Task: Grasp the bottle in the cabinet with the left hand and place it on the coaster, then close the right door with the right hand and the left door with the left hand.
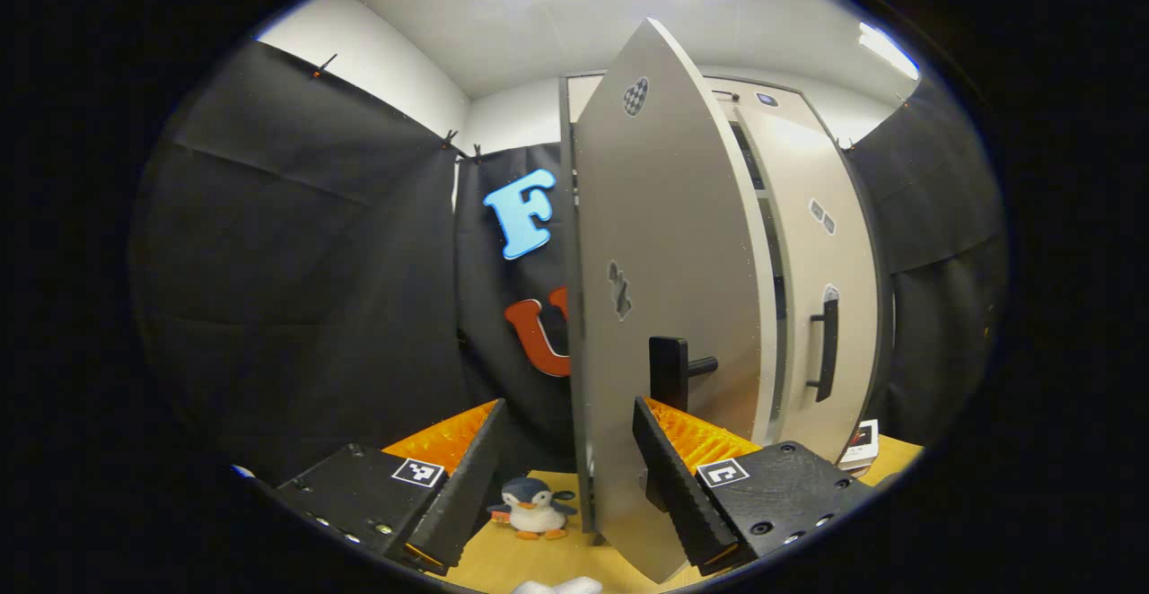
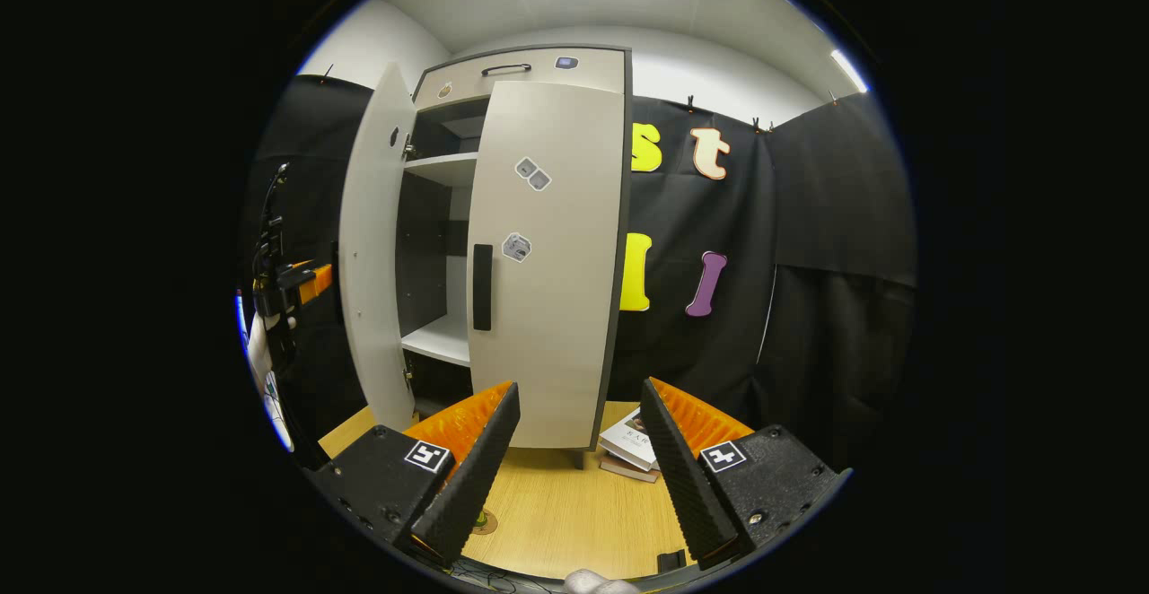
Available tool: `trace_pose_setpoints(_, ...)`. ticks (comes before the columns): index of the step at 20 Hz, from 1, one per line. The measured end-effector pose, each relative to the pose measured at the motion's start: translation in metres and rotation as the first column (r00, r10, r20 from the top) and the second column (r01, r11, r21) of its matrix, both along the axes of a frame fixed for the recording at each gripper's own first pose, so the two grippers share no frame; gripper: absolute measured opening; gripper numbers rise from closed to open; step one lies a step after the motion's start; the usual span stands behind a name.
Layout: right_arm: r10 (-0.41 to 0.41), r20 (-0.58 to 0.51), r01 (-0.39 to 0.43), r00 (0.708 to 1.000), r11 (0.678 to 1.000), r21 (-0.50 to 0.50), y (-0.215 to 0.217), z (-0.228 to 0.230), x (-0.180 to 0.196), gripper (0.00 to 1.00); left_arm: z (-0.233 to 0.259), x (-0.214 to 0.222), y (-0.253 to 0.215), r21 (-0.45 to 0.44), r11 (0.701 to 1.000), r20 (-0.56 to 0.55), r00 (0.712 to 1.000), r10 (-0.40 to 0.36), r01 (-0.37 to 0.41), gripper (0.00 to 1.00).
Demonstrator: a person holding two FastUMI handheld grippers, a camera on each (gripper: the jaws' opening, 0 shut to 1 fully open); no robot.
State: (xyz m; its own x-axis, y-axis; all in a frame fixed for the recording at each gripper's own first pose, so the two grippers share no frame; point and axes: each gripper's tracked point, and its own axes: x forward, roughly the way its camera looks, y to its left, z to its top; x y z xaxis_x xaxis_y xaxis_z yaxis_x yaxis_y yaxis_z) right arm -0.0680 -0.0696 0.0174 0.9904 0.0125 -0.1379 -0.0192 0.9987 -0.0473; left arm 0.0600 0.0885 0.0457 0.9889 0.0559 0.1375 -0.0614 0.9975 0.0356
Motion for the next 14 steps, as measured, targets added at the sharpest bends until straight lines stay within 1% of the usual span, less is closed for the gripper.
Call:
trace_pose_setpoints(1,-0.002,0.000,0.002,1.000,1.000,0.003,-0.001,0.000,0.000,0.83,-0.001,0.006,-0.011,-0.008,1.000,-0.001,1.000,-0.022,0.022,0.87)
trace_pose_setpoints(2,-0.004,0.000,0.004,1.000,1.000,0.008,-0.003,0.000,0.002,0.83,-0.003,0.012,-0.020,-0.009,0.999,-0.004,0.999,-0.035,0.035,0.87)
trace_pose_setpoints(4,-0.010,0.003,0.010,1.000,1.000,0.015,-0.005,0.003,0.000,0.83,-0.007,0.019,-0.040,-0.007,0.998,-0.023,0.998,-0.059,0.059,0.95)
trace_pose_setpoints(5,-0.013,0.009,0.013,1.000,1.000,0.016,-0.007,0.006,0.000,0.83,-0.010,0.020,-0.047,-0.014,0.997,-0.030,0.997,-0.074,0.073,0.96)
trace_pose_setpoints(7,-0.029,0.030,0.029,0.999,1.000,0.010,-0.004,0.011,0.000,0.83,-0.011,0.020,-0.060,-0.018,0.994,-0.035,0.994,-0.105,0.104,0.96)
trace_pose_setpoints(10,-0.040,0.041,0.038,0.998,0.999,0.029,0.000,0.013,0.005,0.83,-0.012,0.011,-0.059,-0.012,0.995,-0.047,0.994,-0.099,0.098,0.96)
trace_pose_setpoints(14,-0.035,0.046,0.033,0.998,0.998,0.046,0.007,0.014,0.015,0.83,-0.015,-0.012,-0.064,-0.045,0.993,-0.070,0.991,-0.114,0.111,0.96)
